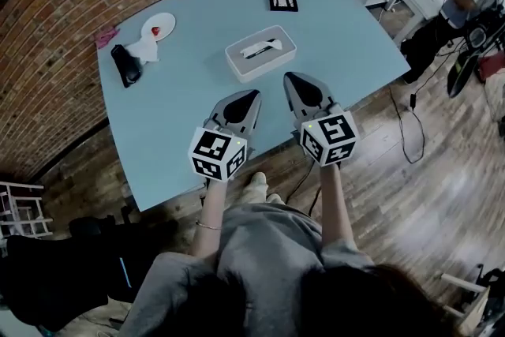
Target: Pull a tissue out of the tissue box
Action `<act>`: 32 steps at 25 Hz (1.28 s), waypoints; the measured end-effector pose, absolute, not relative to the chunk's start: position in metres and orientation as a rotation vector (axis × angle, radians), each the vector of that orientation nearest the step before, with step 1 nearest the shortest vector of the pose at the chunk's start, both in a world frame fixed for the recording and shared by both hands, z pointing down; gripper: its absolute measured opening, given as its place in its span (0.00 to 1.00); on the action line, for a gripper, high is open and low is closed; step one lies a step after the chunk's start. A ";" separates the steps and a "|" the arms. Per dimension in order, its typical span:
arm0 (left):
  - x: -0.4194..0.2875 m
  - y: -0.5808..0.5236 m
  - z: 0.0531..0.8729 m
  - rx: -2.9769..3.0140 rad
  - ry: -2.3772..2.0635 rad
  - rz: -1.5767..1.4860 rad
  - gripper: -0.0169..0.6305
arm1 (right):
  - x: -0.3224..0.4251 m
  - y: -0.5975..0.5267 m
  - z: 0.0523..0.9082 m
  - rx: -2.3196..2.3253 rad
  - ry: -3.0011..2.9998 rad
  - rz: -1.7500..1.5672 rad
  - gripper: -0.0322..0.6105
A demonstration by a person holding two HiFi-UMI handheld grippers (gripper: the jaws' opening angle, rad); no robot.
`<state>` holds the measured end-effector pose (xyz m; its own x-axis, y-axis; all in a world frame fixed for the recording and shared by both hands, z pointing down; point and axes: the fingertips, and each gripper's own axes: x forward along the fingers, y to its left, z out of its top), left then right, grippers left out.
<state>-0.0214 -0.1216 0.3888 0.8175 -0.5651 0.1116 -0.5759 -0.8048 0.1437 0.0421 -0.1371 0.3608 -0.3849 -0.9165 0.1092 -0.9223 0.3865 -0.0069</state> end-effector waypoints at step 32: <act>0.011 -0.215 0.427 2.588 -1.224 0.166 0.03 | 0.079 -0.241 0.412 1.203 -2.564 0.163 0.05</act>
